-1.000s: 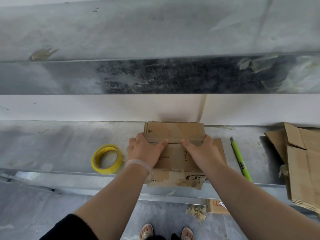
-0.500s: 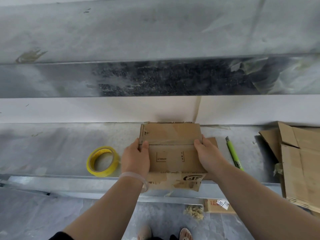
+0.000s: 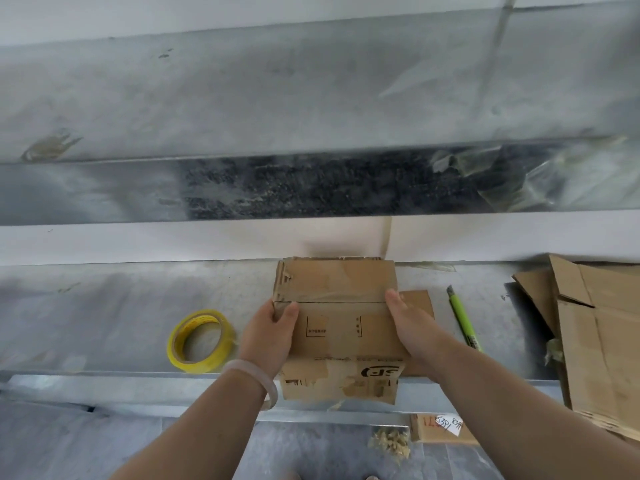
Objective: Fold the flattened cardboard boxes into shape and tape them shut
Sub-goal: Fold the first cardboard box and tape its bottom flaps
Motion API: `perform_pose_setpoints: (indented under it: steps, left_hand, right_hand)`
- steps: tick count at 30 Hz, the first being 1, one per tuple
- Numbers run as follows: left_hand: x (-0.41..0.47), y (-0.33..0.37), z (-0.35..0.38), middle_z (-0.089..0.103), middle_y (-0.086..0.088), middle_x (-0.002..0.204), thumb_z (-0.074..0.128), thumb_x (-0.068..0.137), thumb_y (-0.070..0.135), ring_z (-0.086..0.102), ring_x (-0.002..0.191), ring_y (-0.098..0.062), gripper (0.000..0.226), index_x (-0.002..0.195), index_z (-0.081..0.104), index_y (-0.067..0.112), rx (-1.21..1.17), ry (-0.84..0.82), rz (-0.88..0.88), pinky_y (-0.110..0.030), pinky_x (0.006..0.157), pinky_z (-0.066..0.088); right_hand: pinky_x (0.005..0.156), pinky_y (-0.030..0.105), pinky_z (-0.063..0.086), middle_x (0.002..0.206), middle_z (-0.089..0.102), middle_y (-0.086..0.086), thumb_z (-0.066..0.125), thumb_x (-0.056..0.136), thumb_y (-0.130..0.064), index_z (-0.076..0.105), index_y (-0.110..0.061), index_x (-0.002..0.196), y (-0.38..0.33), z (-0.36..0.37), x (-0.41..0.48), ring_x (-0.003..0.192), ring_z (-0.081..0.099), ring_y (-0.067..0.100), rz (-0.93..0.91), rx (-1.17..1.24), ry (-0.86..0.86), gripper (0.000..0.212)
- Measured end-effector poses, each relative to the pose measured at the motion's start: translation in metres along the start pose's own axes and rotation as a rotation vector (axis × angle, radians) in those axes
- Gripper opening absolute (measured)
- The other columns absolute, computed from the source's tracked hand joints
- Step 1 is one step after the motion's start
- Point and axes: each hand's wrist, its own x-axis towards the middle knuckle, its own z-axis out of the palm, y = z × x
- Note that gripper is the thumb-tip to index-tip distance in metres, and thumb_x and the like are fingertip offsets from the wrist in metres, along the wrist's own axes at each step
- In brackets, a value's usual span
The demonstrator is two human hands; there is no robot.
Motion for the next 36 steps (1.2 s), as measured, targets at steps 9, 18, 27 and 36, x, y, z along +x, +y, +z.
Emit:
perform_pose_setpoints:
  steps: [9, 18, 27, 36]
  left_hand:
    - [0.016, 0.008, 0.011, 0.052, 0.001, 0.133, 0.056, 0.066, 0.081, 0.056, 0.116, -0.022, 0.099, 0.145, 0.031, 0.028, 0.385, -0.039, -0.048, -0.035, 0.096, 0.046]
    - [0.011, 0.009, 0.01, 0.062, 0.002, 0.097, 0.04, 0.099, 0.047, 0.053, 0.088, -0.018, 0.033, 0.11, 0.059, 0.022, 0.362, 0.027, -0.025, -0.029, 0.078, 0.04]
    - [0.006, 0.011, 0.0, 0.061, 0.001, 0.093, 0.034, 0.103, 0.031, 0.056, 0.096, -0.022, 0.031, 0.089, 0.06, 0.024, 0.01, -0.059, -0.088, -0.035, 0.092, 0.042]
    - [-0.029, -0.023, -0.017, 0.072, -0.003, 0.105, 0.045, 0.102, 0.03, 0.064, 0.105, -0.026, 0.026, 0.102, 0.07, 0.023, -0.602, 0.09, -0.201, -0.052, 0.098, 0.047]
  right_hand:
    - [0.108, 0.043, 0.038, 0.165, -0.003, -0.006, 0.053, 0.083, -0.072, -0.024, -0.03, 0.152, -0.014, 0.015, -0.017, 0.145, 0.027, 0.026, -0.258, -0.455, 0.237, 0.111]
    - [0.097, 0.037, 0.046, 0.158, 0.029, -0.002, 0.041, 0.104, -0.03, -0.015, -0.041, 0.153, -0.01, -0.002, -0.009, 0.12, 0.053, 0.02, -0.252, -0.177, 0.111, 0.075]
    - [0.111, 0.047, 0.036, 0.155, 0.033, 0.0, 0.033, 0.104, -0.043, -0.002, -0.038, 0.156, -0.012, -0.007, -0.028, 0.133, 0.043, 0.027, -0.21, 0.003, 0.057, 0.063]
    - [0.121, 0.039, 0.018, 0.16, 0.001, -0.022, 0.04, 0.09, -0.068, -0.006, -0.037, 0.155, 0.007, 0.006, -0.09, 0.149, 0.01, 0.01, -0.469, -0.538, 0.097, 0.086]
